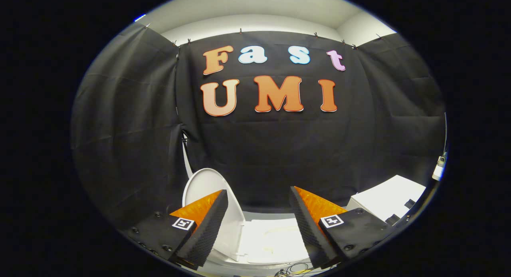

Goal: Open the toilet lid.

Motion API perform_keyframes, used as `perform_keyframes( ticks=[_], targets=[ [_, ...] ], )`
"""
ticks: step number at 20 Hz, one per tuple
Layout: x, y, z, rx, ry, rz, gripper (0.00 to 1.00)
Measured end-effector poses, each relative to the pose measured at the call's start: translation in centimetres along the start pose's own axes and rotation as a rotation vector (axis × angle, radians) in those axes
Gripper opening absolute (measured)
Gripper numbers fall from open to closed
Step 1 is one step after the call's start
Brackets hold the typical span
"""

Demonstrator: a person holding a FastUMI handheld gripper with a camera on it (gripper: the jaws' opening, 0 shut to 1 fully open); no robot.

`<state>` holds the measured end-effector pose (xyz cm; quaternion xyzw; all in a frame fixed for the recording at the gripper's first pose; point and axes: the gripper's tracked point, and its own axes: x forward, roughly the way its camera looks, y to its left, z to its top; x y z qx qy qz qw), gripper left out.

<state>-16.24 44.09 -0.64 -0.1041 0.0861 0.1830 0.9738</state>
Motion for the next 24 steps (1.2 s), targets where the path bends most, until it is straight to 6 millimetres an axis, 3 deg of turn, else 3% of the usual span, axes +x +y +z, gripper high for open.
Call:
perform_keyframes(
  ticks=[9,13,19,24],
  targets=[
    [-1.9,-10.6,1.7,0.008,-0.06,-0.071,0.99],
    [-2.6,-14.3,2.2,0.02,-0.087,-0.102,0.99],
    [-3.1,-17.2,2.0,0.025,-0.104,-0.127,1.0],
    [-2.9,-17.8,1.4,0.028,-0.101,-0.138,1.0]
  ],
)
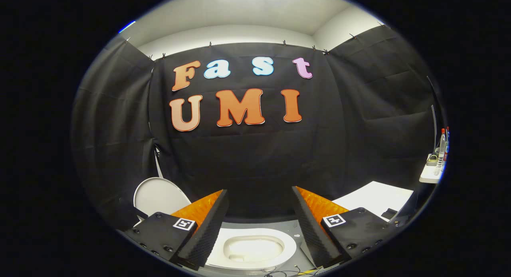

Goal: Open the toilet lid.

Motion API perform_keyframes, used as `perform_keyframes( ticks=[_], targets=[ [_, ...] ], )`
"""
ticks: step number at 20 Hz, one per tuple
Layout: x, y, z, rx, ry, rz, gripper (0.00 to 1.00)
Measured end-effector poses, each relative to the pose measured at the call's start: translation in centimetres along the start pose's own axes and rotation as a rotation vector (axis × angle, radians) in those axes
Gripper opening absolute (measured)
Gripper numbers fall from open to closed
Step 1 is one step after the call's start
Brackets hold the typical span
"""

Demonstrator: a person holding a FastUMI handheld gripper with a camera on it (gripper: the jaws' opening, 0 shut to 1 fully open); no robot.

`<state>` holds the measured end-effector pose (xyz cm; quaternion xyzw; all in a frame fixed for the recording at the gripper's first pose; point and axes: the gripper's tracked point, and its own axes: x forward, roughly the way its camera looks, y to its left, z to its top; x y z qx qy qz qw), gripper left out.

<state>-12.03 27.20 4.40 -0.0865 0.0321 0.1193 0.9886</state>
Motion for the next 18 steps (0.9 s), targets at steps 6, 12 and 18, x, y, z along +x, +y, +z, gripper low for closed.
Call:
perform_keyframes(
  ticks=[6,12,18],
  targets=[
    [0.4,0.5,-0.5,-0.019,0.005,0.0,1.0],
    [0.3,1.0,-0.7,-0.022,0.009,0.006,1.0],
    [0.3,0.8,-0.7,-0.017,0.011,-0.002,1.0]
  ],
)
